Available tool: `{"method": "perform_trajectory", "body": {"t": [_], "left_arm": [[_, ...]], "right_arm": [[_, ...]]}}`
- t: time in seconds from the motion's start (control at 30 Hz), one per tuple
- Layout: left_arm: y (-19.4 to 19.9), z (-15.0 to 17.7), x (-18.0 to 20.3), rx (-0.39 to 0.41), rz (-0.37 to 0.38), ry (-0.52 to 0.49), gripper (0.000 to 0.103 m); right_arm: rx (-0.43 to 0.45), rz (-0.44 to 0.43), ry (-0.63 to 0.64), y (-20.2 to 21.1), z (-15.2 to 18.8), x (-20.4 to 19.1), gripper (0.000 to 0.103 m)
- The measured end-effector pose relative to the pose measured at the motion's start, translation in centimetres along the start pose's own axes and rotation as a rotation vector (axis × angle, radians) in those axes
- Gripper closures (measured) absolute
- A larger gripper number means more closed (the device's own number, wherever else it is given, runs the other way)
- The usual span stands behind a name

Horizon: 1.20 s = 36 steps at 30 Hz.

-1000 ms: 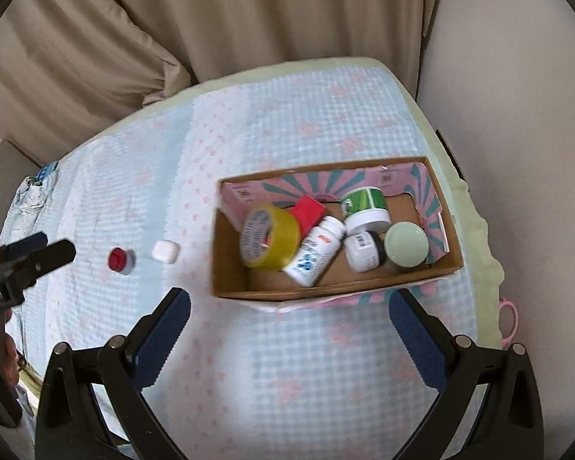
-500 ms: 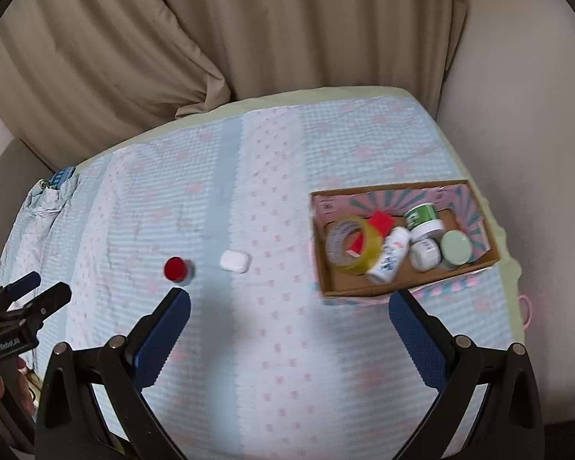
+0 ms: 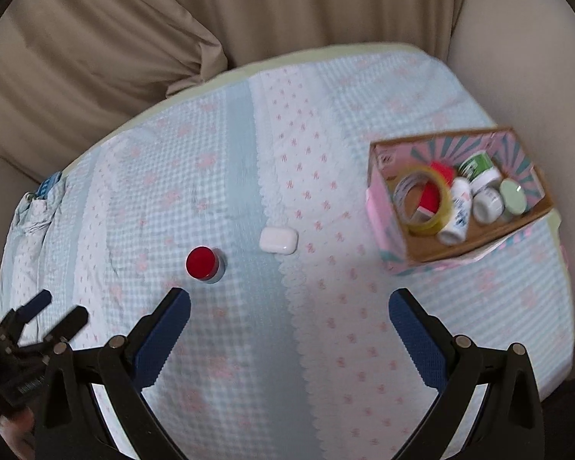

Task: Organize rigid objects
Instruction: 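Withdraw both grippers from the box toward the red jar and white case, then grasp the red-capped jar with the left gripper while the right grasps the white earbud case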

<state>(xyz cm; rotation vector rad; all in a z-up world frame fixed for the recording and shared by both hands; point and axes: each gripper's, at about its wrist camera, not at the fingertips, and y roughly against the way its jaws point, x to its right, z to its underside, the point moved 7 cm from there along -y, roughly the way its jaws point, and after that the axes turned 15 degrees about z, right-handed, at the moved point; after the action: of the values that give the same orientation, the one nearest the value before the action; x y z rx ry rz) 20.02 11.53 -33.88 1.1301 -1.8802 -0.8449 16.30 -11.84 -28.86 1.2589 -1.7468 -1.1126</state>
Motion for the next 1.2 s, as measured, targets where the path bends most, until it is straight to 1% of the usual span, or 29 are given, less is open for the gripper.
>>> {"method": "perform_trajectory", "body": {"t": [0.17,0.2,0.4,0.47,0.6,0.67,0.73,0.77,0.8,0.83,0.87,0.9,0.93,1.0,1.07,1.17,1.2], "left_arm": [[-4.9,0.9,-0.6,-0.038,0.018,-0.05,0.0],[-6.4,1.1,-0.7,-0.054,0.018,-0.064,0.0],[-11.9,1.3,-1.4,-0.102,0.011,-0.106,0.0],[-13.5,1.3,-1.5,-0.12,0.024,-0.111,0.002],[-16.7,1.0,-1.4,-0.147,0.031,-0.182,0.004],[-18.1,0.9,-1.3,-0.158,0.046,-0.206,0.006],[-19.5,0.8,-1.2,-0.172,0.062,-0.226,0.01],[-20.2,0.9,-1.2,-0.179,0.07,-0.233,0.011],[-20.9,0.9,-1.1,-0.186,0.078,-0.239,0.014],[-21.5,1.0,-1.1,-0.194,0.088,-0.243,0.019],[-22.1,1.1,-1.1,-0.205,0.1,-0.246,0.022],[-22.5,1.2,-0.9,-0.213,0.107,-0.248,0.027],[-22.9,1.2,-0.8,-0.22,0.112,-0.251,0.029],[-23.5,1.4,-0.7,-0.229,0.126,-0.253,0.03],[-23.9,1.4,-0.6,-0.233,0.14,-0.247,0.031],[-24.3,1.4,-0.6,-0.236,0.138,-0.245,0.033],[-24.3,1.4,-0.5,-0.232,0.137,-0.245,0.037]], "right_arm": [[-0.045,0.02,-0.003,-4.1,-0.1,-2.1,0.0],[-0.054,0.022,-0.003,-4.9,-0.1,-2.3,0.0],[-0.155,0.019,-0.016,-11.0,-0.3,-4.4,0.0],[-0.187,0.026,-0.01,-13.0,-0.5,-5.1,0.0],[-0.237,0.039,0.008,-16.6,-1.1,-6.4,0.0],[-0.256,0.05,0.02,-18.4,-1.5,-6.9,0.0],[-0.273,0.056,0.017,-20.1,-1.8,-7.1,0.0],[-0.28,0.059,0.01,-20.9,-2.0,-7.2,0.005],[-0.289,0.06,0.007,-21.5,-2.2,-7.3,0.01],[-0.3,0.062,0.008,-22.2,-2.3,-7.5,0.012],[-0.307,0.065,0.009,-22.7,-2.3,-7.6,0.018],[-0.316,0.071,0.012,-23.3,-2.3,-7.8,0.022],[-0.321,0.076,0.011,-23.8,-2.3,-8.0,0.024],[-0.328,0.082,0.002,-24.4,-2.2,-8.1,0.028],[-0.333,0.089,-0.01,-24.9,-2.2,-8.2,0.03],[-0.334,0.105,-0.022,-25.4,-2.3,-8.2,0.032],[-0.334,0.112,-0.02,-25.5,-2.3,-8.3,0.035]]}}
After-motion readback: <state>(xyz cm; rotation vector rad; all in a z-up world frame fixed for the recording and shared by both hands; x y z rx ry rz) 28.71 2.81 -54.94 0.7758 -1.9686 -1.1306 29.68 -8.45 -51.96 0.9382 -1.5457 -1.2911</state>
